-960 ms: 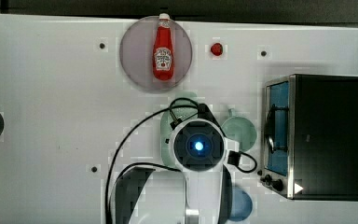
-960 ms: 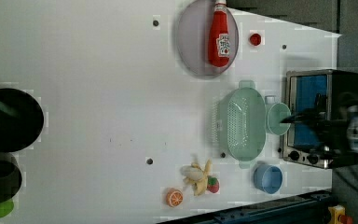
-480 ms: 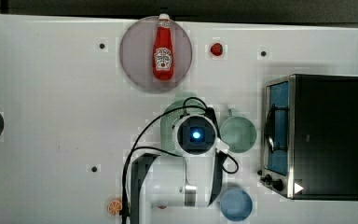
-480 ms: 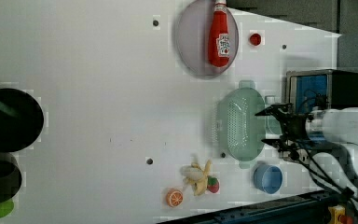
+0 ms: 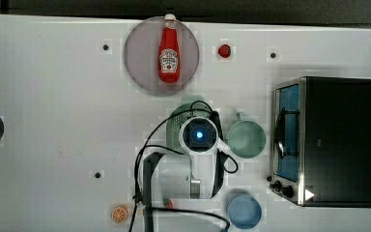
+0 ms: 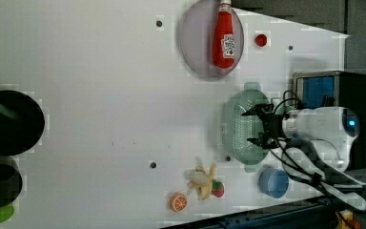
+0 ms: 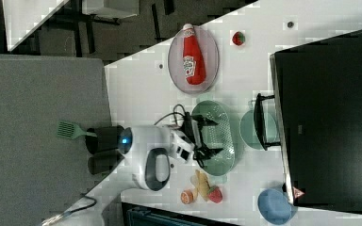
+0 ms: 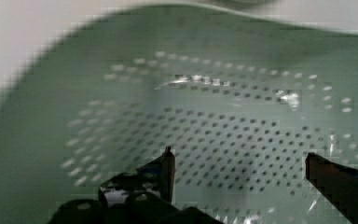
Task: Drag strainer right to left.
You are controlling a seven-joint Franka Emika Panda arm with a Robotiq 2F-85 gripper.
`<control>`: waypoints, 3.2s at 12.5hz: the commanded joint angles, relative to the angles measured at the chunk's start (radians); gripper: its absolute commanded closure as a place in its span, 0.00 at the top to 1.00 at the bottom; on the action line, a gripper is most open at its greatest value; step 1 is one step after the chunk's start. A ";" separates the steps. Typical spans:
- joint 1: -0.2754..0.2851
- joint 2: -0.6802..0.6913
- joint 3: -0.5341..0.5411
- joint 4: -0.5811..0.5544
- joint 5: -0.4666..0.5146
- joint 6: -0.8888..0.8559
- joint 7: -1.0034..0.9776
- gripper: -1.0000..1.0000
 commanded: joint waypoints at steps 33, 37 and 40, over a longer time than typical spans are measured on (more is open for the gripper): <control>0.532 0.264 0.129 0.337 0.190 0.014 0.621 1.00; 0.581 0.296 0.129 0.392 0.192 0.013 0.668 1.00; 0.604 0.318 0.128 0.437 0.195 0.001 0.669 1.00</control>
